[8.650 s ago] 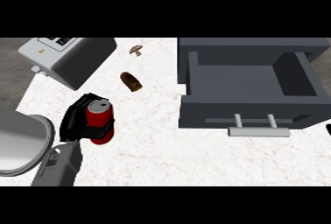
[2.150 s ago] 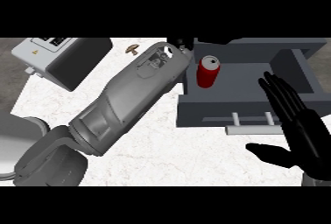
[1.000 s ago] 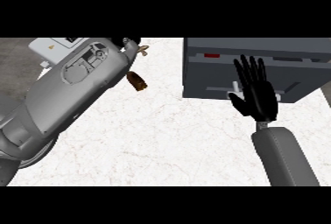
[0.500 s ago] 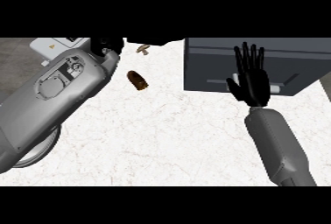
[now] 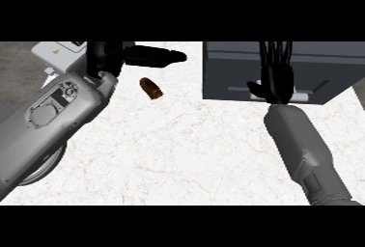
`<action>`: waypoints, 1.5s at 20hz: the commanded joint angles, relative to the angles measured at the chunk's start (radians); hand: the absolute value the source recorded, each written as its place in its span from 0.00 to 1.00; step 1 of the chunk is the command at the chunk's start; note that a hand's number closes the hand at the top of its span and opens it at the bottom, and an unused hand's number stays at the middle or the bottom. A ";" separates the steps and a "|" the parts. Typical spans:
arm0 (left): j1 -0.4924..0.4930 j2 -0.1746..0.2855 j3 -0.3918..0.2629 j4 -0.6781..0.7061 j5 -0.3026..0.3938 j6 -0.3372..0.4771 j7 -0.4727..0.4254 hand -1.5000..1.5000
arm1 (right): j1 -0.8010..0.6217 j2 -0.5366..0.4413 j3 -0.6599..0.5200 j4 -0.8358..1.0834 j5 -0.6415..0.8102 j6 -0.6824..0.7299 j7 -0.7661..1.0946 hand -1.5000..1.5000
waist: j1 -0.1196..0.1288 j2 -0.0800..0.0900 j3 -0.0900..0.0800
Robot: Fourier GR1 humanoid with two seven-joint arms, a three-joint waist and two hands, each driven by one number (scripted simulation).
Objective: Pick up the can, place it into the drawer and close the drawer
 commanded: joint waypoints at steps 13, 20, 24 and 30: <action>0.152 0.054 0.022 -0.147 -0.039 -0.036 -0.035 0.00 | -0.302 -0.094 -0.086 0.277 -0.027 0.077 -0.022 0.00 | 0.048 0.035 0.003; 0.155 0.034 0.014 -0.157 -0.058 -0.020 -0.019 0.00 | -0.347 -0.027 -0.172 0.256 -0.147 0.117 -0.151 0.00 | 0.047 0.036 0.006; 0.217 0.061 0.021 -0.193 -0.059 -0.025 -0.037 0.00 | -0.316 0.001 -0.268 0.222 -0.272 0.132 -0.275 0.00 | 0.044 0.029 0.006; 0.233 0.042 0.027 -0.187 -0.068 -0.014 -0.035 0.00 | -0.382 0.036 -0.373 0.203 -0.405 0.238 -0.343 0.00 | 0.018 0.021 0.005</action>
